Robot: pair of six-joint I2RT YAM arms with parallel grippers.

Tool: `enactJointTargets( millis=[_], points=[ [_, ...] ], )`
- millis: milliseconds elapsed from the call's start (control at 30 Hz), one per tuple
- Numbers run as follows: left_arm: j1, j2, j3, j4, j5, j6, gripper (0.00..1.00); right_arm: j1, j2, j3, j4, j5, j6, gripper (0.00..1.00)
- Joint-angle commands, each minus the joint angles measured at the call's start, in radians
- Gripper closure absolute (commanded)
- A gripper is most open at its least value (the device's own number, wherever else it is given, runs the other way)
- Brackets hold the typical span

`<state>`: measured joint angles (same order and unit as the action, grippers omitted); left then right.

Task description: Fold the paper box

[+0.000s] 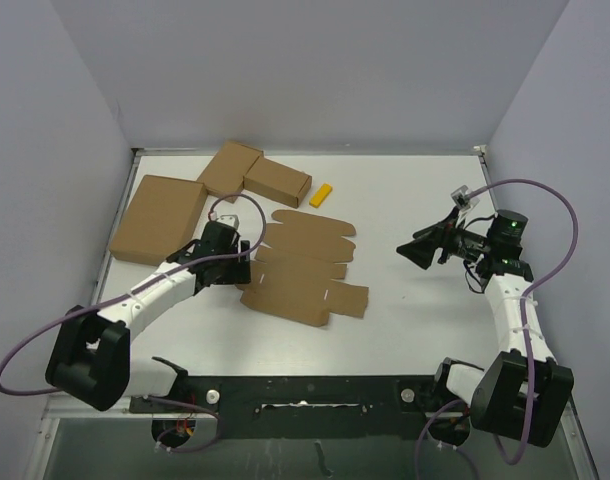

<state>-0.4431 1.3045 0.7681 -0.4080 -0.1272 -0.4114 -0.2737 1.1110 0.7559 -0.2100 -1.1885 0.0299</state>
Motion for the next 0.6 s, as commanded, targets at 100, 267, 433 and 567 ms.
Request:
enactJointTargets(
  millis=[100,267,433,567],
  points=[
    [0.008,0.091,0.058,0.047,-0.052,0.024,0.41,0.007,0.005,0.002,0.048,-0.006,-0.006,0.02],
    [0.012,0.128,0.06,0.052,-0.053,0.019,0.48,0.017,0.011,0.001,0.049,-0.007,-0.007,0.02],
    [0.015,0.141,0.061,0.052,-0.043,0.014,0.64,0.019,0.012,0.002,0.05,-0.005,-0.008,0.02],
    [0.017,0.144,0.06,0.053,-0.03,0.009,0.75,0.019,0.012,0.001,0.048,-0.006,-0.008,0.02]
  ],
)
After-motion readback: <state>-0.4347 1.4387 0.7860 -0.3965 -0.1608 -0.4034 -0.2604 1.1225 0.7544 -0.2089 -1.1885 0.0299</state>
